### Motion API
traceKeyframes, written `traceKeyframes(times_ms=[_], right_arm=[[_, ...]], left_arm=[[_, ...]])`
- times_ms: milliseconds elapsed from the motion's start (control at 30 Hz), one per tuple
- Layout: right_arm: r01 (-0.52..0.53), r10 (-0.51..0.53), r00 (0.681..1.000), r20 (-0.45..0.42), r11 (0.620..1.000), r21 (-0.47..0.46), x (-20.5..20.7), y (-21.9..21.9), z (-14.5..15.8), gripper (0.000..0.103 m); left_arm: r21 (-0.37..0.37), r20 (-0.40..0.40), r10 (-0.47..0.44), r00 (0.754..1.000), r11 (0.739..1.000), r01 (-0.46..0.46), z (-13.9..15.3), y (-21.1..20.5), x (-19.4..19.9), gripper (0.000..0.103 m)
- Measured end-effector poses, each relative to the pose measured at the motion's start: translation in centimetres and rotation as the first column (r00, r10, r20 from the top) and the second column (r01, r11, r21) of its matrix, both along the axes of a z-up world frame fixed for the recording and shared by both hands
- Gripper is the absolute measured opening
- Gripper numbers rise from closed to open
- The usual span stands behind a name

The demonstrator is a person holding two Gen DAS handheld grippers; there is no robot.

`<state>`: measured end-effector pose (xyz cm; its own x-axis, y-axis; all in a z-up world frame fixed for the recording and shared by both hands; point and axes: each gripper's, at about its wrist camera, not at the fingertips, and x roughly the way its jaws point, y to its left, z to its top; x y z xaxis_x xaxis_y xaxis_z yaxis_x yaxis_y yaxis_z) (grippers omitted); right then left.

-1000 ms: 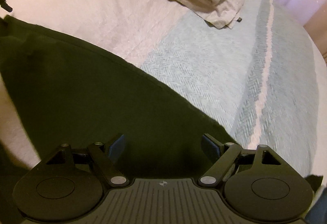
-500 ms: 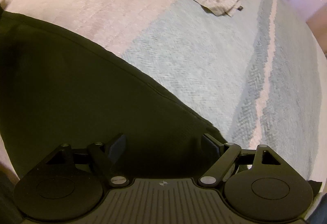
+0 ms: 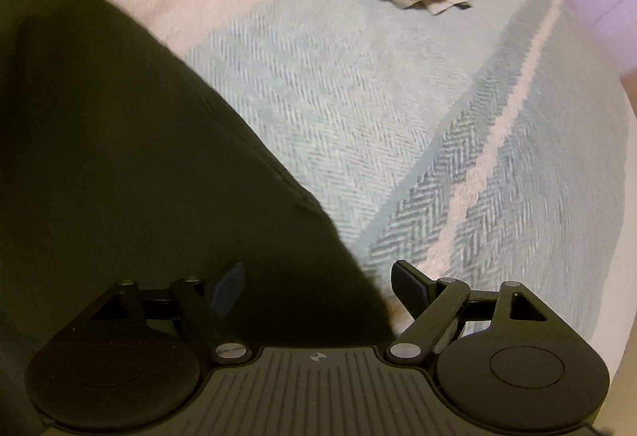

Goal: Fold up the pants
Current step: 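Close the left gripper on the trouser leg while the right gripper pinches the waistband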

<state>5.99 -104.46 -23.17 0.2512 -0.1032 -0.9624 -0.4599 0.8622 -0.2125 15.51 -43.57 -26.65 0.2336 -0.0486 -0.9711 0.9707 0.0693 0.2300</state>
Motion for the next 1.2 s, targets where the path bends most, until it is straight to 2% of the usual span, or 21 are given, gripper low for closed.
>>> traceKeyframes(times_ms=[100,267,333,367,433,467,600,667,733,867,933,1000,1067,1133,1200], right_arm=[[-0.068,0.069,0.996,-0.054,0.998,0.018,1.1,-1.6,-1.6,0.077],[-0.154,0.17,0.975,-0.14,0.981,0.118,3.0,-2.8,-3.7,0.069],[-0.133,0.164,0.97,-0.182,0.976,0.172,3.6,-3.4,-4.3,0.056],[-0.108,0.151,0.967,-0.206,0.973,0.206,3.8,-3.7,-4.3,0.042],[-0.08,0.133,0.966,-0.222,0.97,0.231,3.6,-3.8,-3.8,0.025],[-0.095,0.139,0.97,-0.2,0.972,0.214,3.1,-3.6,-3.3,0.005],[-0.122,0.131,0.99,-0.048,0.98,0.16,-0.1,-3.1,1.1,0.004],[-0.121,0.116,0.992,0.044,0.983,0.137,-2.3,-2.8,3.9,0.004],[-0.138,0.124,0.981,0.149,0.986,0.089,-5.6,-2.3,7.0,0.004],[-0.133,0.126,0.92,0.372,0.991,-0.007,-15.0,0.4,11.7,0.004],[-0.119,0.127,0.886,0.447,0.992,-0.046,-20.5,2.1,12.7,0.004],[-0.098,0.114,0.868,0.484,0.993,-0.059,-26.1,3.9,12.5,0.004],[-0.063,0.075,0.874,0.481,0.997,-0.042,-31.1,5.7,11.1,0.004],[-0.045,0.064,0.895,0.442,0.998,-0.054,-35.0,7.8,8.2,0.004],[-0.014,0.036,0.918,0.395,0.998,-0.059,-37.3,8.7,4.5,0.004]], left_arm=[[0.015,0.039,-0.003,0.999,1.0,0.002,0.3,-0.7,-0.5,0.007],[0.049,0.081,-0.004,0.997,0.999,0.0,1.0,-1.4,-1.4,0.007],[0.068,0.094,-0.011,0.995,0.998,0.005,1.4,-1.5,-2.0,0.007],[0.079,0.105,-0.016,0.994,0.997,0.008,1.6,-1.6,-2.2,0.007],[0.091,0.12,-0.017,0.993,0.996,0.006,2.0,-1.9,-2.7,0.007],[0.096,0.13,-0.019,0.991,0.995,0.007,2.4,-2.0,-3.0,0.007],[0.097,0.174,-0.006,0.985,0.995,-0.012,4.9,-2.4,-4.4,0.007],[0.072,0.215,0.005,0.977,0.997,-0.021,7.2,-2.2,-5.7,0.007],[0.038,0.261,0.027,0.965,0.999,-0.038,9.7,-1.6,-7.4,0.007],[-0.067,0.331,0.103,0.938,0.994,-0.086,15.5,1.0,-12.8,0.007],[-0.106,0.333,0.134,0.933,0.989,-0.104,17.4,2.9,-16.2,0.007],[-0.111,0.315,0.151,0.937,0.986,-0.122,18.2,5.2,-20.1,0.007],[-0.103,0.281,0.169,0.945,0.984,-0.145,17.8,7.2,-23.9,0.007],[-0.084,0.228,0.181,0.957,0.983,-0.166,16.0,9.2,-27.1,0.007],[-0.052,0.184,0.184,0.966,0.983,-0.178,13.0,10.8,-29.9,0.007]])
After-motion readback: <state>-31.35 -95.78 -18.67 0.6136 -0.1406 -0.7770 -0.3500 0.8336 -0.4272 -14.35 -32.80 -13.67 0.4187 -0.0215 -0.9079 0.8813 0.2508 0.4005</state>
